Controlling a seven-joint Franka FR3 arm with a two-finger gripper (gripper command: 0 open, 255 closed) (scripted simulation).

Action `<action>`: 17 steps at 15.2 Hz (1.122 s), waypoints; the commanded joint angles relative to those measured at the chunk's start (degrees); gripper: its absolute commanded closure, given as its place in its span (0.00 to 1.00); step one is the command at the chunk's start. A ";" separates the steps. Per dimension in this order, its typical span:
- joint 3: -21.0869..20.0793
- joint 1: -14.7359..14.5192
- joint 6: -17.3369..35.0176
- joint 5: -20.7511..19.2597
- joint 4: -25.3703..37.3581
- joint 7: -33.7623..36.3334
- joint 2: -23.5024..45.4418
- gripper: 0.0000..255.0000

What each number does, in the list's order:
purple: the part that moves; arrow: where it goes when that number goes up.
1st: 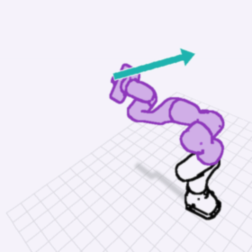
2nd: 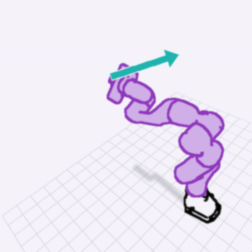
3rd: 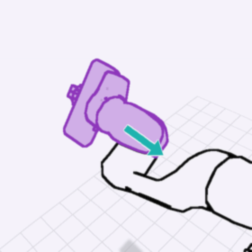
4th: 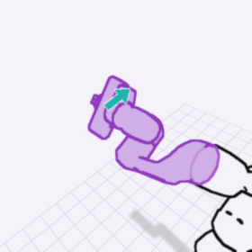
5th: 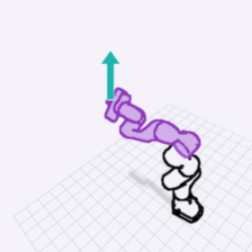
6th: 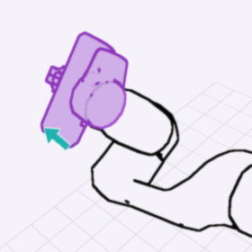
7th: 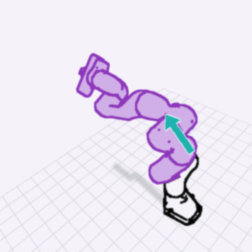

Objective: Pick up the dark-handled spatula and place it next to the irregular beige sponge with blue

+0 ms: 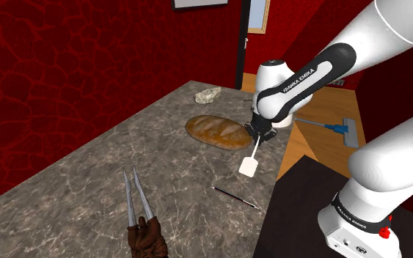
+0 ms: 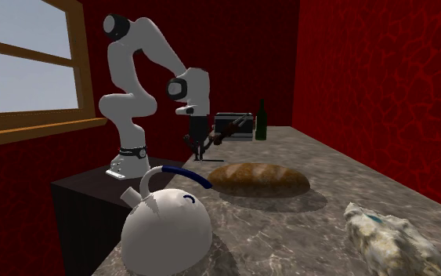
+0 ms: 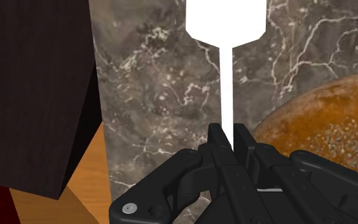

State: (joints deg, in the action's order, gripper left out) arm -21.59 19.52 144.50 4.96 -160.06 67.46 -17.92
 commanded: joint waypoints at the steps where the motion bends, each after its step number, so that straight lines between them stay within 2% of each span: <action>1: 0.31 -0.48 -2.31 0.61 0.56 -0.37 -1.74 1.00; 15: 2.79 -1.77 -16.40 1.91 5.57 -2.41 -10.96 1.00; 17: 3.52 0.25 -15.38 0.12 8.75 -3.49 -6.76 1.00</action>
State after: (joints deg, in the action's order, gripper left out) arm -18.30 19.12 129.09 5.70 -152.64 64.28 -26.07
